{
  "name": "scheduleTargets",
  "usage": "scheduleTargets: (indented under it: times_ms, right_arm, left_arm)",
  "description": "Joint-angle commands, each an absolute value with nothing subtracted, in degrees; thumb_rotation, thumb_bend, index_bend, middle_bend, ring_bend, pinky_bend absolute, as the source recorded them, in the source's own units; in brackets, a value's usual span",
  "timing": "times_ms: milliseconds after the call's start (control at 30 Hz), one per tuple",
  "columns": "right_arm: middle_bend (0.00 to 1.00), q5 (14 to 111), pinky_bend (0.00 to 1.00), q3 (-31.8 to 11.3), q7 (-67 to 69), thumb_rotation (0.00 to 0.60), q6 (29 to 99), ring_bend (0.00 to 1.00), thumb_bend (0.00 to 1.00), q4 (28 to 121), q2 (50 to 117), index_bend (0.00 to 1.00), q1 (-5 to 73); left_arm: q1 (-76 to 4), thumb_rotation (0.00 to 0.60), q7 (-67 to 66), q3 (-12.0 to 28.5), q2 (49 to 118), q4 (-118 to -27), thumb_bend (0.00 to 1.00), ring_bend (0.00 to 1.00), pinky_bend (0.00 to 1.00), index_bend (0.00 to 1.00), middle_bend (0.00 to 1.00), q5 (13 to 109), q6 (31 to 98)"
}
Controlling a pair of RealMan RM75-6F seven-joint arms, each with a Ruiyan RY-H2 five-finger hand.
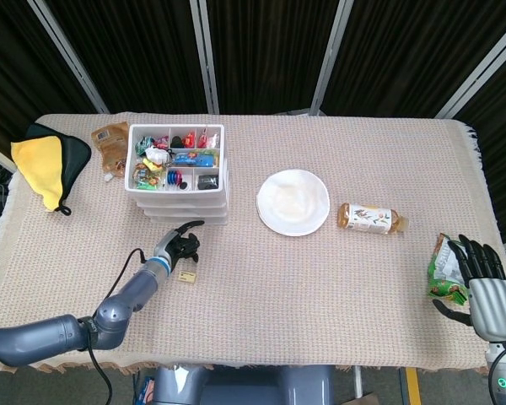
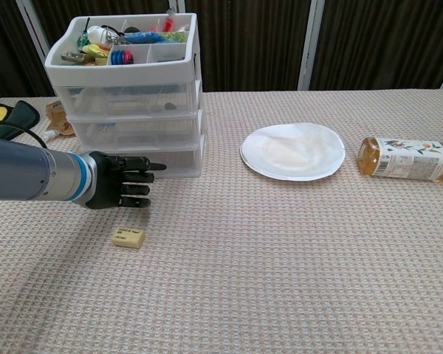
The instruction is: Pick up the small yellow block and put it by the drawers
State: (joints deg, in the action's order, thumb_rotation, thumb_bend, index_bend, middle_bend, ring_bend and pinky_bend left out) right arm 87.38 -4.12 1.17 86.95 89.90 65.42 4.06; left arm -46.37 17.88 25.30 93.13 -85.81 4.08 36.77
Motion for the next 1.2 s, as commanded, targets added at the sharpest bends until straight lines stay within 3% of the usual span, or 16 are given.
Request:
scheduleTargets:
  times_ms: [33,500,1200]
  right_arm:
    - [0.0,87.3,0.0,-4.1,1.3,0.6,87.0,0.0,0.03,89.9,65.4,0.09,4.0]
    - [0.0,87.0,0.0,-4.2,1.3,0.6,86.7,0.0,0.03,90.3,65.4,0.09,4.1]
    - [0.0,87.1,0.0,-4.2,1.3,0.6,86.9,0.0,0.03,90.2,65.4,0.09,4.0]
  left_arm:
    - [-46.1,0.6,17.9,25.0,93.4,-86.2,1.0,0.91,0.68,0.09,0.99,4.6,37.6]
    - [-45.6,0.6,17.9,25.1,93.9,-86.3,1.0,0.91,0.68,0.07,0.99,4.8,39.5]
    - [-46.3,0.6,20.0,27.1,96.2,-82.0,1.0,0.91,0.68,0.11,0.99,3.3,35.3]
